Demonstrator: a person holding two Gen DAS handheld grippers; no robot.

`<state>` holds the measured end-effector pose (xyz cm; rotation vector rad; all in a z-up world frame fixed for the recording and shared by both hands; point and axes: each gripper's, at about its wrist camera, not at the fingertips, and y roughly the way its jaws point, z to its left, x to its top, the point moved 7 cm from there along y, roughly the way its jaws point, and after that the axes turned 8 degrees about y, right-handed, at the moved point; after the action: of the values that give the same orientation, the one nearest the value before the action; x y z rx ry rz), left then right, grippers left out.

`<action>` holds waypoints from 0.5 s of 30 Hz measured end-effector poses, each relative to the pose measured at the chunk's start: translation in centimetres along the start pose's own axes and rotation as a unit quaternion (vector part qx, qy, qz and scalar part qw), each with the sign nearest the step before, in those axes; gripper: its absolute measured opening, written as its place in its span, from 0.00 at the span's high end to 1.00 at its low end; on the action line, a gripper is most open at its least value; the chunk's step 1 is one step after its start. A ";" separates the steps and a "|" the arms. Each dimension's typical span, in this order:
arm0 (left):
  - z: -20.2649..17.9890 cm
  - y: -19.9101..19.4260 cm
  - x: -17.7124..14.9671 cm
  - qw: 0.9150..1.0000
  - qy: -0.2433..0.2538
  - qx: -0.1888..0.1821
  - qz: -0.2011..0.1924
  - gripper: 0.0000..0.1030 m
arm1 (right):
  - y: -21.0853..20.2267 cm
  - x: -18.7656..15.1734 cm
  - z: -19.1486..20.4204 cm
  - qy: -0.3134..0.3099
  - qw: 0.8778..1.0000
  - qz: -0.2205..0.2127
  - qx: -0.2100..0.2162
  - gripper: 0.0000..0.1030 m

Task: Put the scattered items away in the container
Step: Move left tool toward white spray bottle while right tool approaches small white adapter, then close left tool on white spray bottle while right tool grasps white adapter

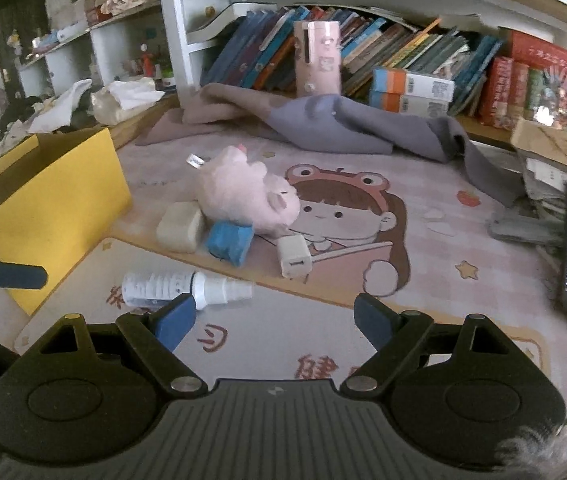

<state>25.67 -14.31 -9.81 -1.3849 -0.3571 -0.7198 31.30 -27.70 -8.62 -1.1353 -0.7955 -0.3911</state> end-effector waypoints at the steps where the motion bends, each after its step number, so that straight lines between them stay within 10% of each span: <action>1: 0.1 0.2 0.0 1.000 -0.002 -0.001 -0.001 0.00 | 0.3 0.1 0.1 -0.003 1.000 0.002 0.004 0.17; 15: 0.5 5.0 2.2 1.000 0.020 -0.009 -0.006 0.07 | 5.9 2.5 -1.6 0.004 1.000 0.017 0.007 0.20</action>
<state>30.60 -14.29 -12.20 -1.3851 -0.3284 -0.7600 37.35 -26.58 -10.96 -1.1319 -0.7698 -0.3614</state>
